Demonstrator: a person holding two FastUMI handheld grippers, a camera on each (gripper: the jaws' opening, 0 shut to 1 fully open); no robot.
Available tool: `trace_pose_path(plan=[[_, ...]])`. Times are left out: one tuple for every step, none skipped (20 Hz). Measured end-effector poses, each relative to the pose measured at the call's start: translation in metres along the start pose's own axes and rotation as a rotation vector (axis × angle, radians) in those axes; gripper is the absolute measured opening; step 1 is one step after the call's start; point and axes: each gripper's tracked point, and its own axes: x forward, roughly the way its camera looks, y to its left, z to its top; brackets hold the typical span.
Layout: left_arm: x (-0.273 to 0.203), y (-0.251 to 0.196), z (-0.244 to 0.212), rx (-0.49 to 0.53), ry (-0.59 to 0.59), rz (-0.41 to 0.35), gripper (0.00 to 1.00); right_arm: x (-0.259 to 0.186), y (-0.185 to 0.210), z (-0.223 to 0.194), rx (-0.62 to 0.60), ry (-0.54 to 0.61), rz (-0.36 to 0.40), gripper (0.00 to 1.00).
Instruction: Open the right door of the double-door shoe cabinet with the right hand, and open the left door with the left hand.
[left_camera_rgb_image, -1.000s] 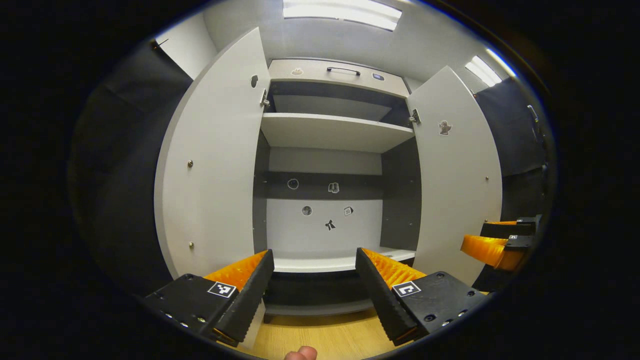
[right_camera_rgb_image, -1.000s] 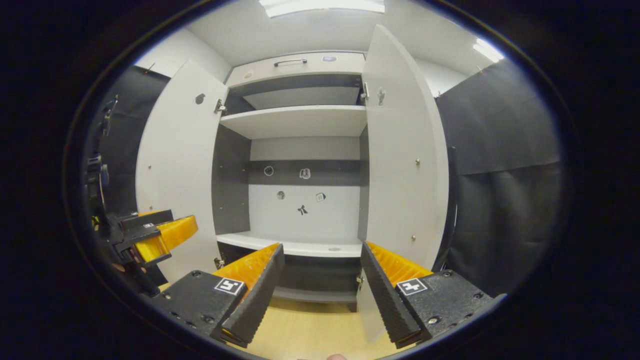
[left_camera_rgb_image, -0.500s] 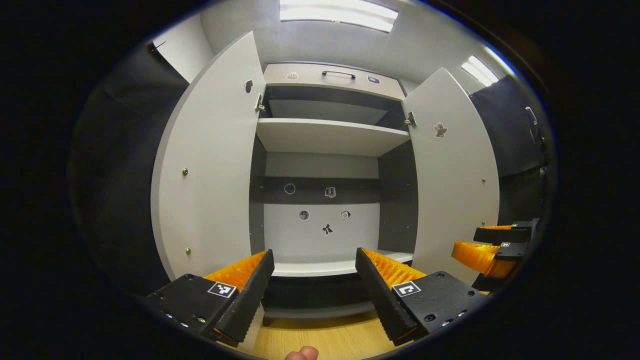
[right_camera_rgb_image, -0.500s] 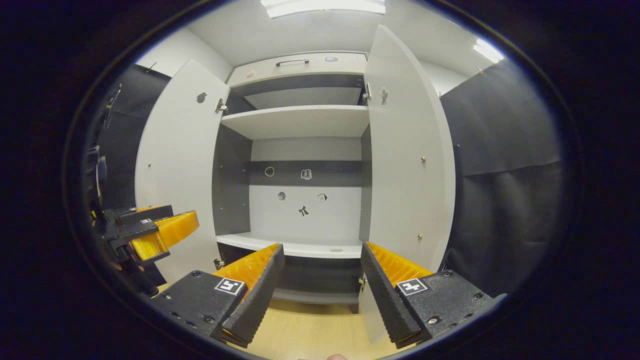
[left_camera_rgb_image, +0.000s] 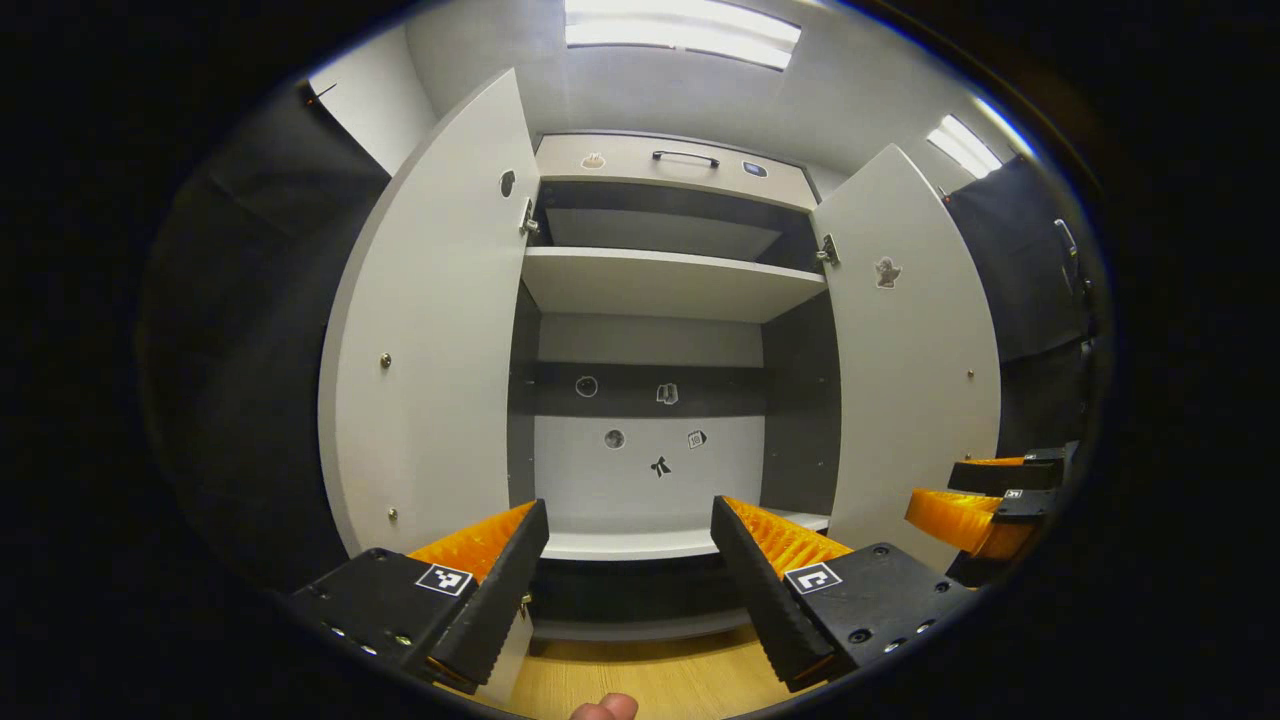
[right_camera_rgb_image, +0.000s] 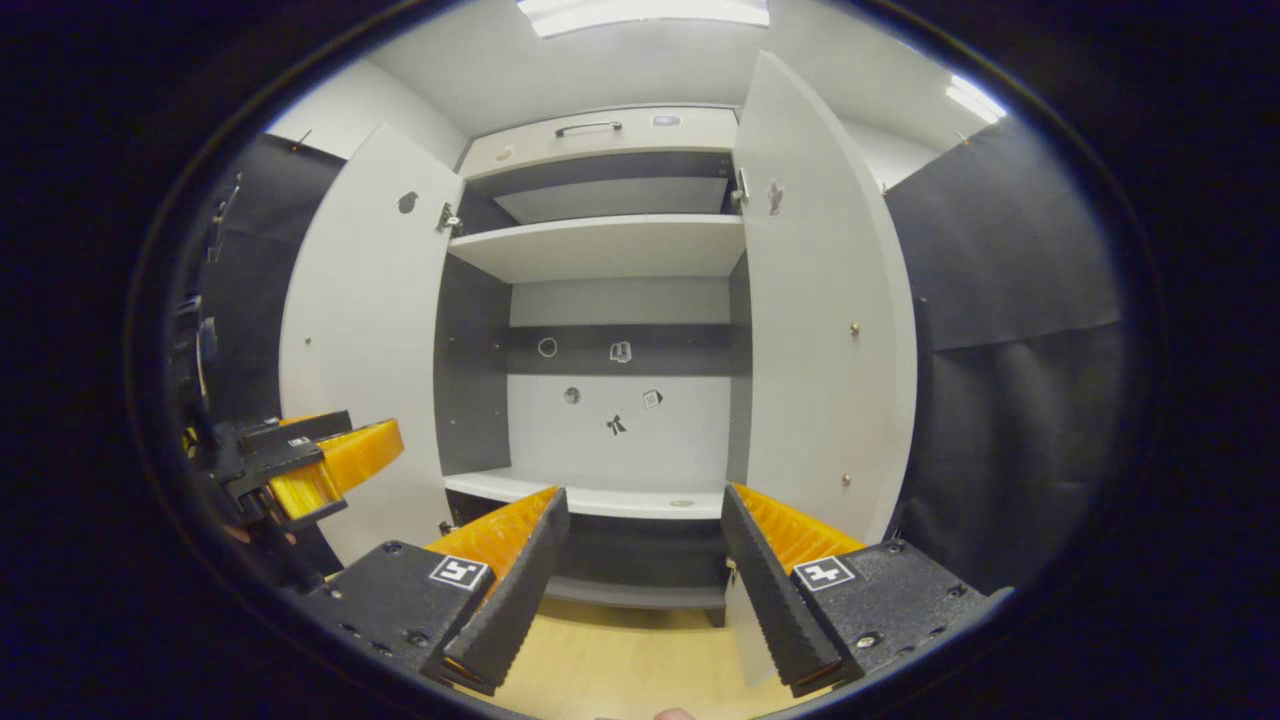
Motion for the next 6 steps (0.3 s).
trace_pose_path(plan=[[-0.0006,-0.0012,0.0001,-0.001,-0.002,-0.004,0.97,-0.0006,-0.0009,0.0,-0.003,-0.002,-0.003,0.96],[-0.0009,-0.0022,0.0001,-0.001,-0.004,-0.007,0.97,-0.0008,-0.0019,-0.0003,-0.003,-0.001,-0.007,0.96],[-0.0009,-0.0019,0.0006,0.0,-0.005,-0.008,0.98,-0.0013,-0.0019,-0.0016,-0.001,0.003,-0.007,0.96],[-0.0013,-0.0027,0.0,0.002,-0.004,-0.008,0.98,-0.0013,-0.0018,-0.0025,0.003,0.006,-0.007,0.96],[-0.0013,-0.0028,-0.0011,0.002,-0.001,-0.008,0.97,-0.0013,-0.0023,-0.0039,0.007,0.009,-0.006,0.96],[-0.0014,-0.0032,-0.0015,0.002,0.002,-0.009,0.97,-0.0013,-0.0029,-0.0045,0.008,0.011,-0.008,0.96]])
